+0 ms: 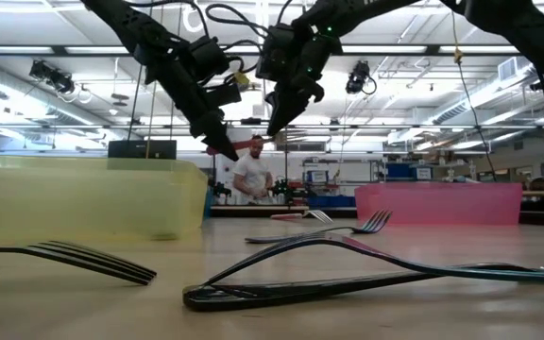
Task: Sort silverware by color (type)
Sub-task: Put the top middle pink fork into the blue bin
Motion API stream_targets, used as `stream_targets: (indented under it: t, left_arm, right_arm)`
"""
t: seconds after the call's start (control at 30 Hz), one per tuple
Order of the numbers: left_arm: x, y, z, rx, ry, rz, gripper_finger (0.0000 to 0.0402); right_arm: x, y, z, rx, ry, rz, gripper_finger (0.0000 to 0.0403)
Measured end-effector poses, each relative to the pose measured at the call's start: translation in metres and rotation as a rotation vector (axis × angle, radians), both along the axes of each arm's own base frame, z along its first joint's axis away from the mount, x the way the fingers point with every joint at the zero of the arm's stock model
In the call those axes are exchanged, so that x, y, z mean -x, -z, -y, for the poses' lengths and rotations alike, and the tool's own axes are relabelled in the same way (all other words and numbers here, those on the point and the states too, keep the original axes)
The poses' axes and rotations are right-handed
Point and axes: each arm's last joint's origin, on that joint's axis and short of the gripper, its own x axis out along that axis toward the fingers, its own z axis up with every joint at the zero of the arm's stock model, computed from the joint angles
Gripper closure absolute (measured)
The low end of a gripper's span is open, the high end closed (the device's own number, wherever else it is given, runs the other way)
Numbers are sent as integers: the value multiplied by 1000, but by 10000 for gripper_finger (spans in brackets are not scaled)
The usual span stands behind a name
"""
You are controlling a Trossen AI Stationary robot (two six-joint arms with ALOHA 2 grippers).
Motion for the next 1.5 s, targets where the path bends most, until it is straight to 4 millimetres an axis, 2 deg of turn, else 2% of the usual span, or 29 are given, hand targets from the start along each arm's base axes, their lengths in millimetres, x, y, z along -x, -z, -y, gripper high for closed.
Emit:
stream_targets:
  t: [0.3,0.5,0.73,0.9,1.07,1.3,1.5]
  left_arm:
    - [4,2,-4,8,-17,-21,380]
    - [7,4,-3,23,-23,-55,380]
    - [16,-8,1,-20,-55,-89,380]
    - [36,-21,8,-32,-110,-183,380]
    - [64,-29,12,74,-209,-256,375]
    - [102,-30,12,262,-418,-377,377]
    - [117,-32,7,295,-480,-402,375]
  right_arm:
    - [-1,0,2,103,66,-33,376]
    - [-3,-2,4,105,82,-2,353]
    - [-5,-4,7,184,128,7,323]
    - [0,-7,11,194,149,1,321]
    - [10,-19,19,201,177,21,323]
    - [33,-31,35,170,232,14,323]
    - [48,-33,52,135,283,8,323]
